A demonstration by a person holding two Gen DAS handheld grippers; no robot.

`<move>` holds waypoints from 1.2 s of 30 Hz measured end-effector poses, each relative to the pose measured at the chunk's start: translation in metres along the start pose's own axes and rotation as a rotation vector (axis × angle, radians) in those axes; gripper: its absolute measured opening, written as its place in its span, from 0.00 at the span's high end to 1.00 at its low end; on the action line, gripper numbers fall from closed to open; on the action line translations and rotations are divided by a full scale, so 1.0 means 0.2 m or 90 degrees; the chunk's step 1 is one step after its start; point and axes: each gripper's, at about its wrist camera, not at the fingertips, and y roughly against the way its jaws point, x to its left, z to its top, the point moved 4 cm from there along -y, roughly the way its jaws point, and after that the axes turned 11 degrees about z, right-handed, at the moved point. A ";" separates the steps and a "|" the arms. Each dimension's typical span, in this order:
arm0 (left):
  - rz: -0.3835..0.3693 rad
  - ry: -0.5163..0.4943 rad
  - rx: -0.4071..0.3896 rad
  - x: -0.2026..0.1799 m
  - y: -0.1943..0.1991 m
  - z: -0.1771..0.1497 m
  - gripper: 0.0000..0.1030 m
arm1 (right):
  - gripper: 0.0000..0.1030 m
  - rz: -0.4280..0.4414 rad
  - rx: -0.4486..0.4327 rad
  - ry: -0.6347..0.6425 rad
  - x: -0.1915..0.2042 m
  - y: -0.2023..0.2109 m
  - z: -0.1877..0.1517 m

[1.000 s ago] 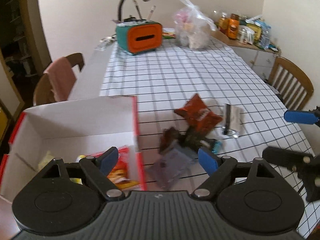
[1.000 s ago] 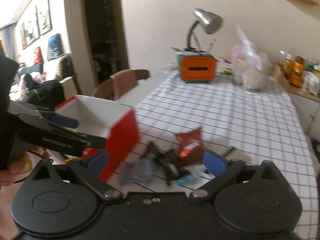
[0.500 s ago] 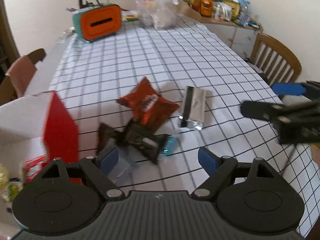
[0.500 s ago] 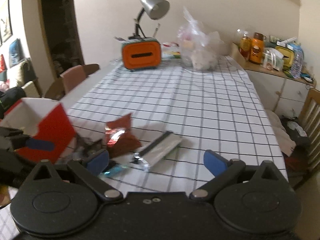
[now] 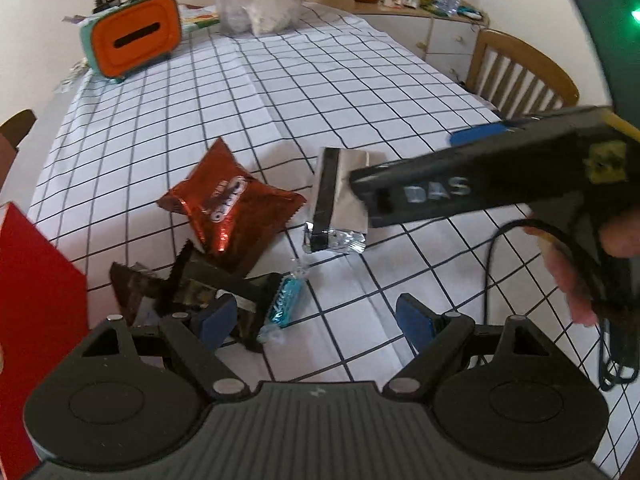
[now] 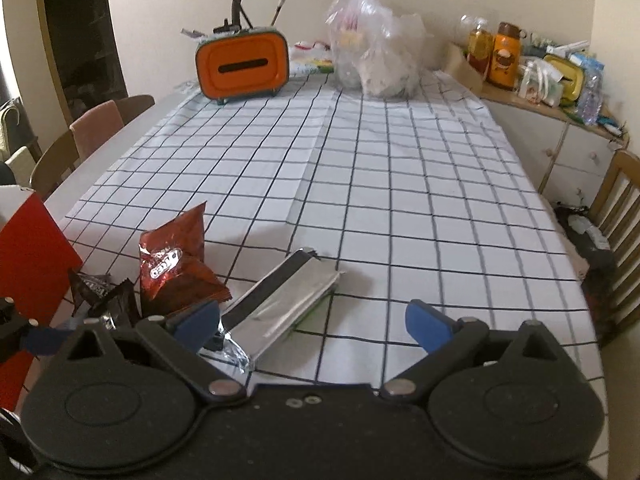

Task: Organize snacks
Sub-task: 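Grasp the silver foil packet with the right gripper while the left gripper grasps the blue wrapped candy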

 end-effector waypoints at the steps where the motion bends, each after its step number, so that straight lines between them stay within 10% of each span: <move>1: -0.006 -0.002 -0.001 0.00 -0.01 0.00 0.16 | 0.05 0.001 0.004 0.001 0.00 -0.02 0.00; 6: -0.009 -0.016 0.008 -0.02 -0.05 0.02 0.34 | 0.08 0.002 0.020 -0.029 -0.04 -0.13 0.02; 27: -0.016 -0.006 0.056 0.03 -0.20 0.03 0.49 | 0.16 -0.014 0.059 -0.001 0.01 -0.34 0.00; 36: 0.010 -0.011 0.040 0.02 -0.19 0.02 0.74 | 0.46 -0.014 0.060 0.024 -0.03 -0.27 -0.06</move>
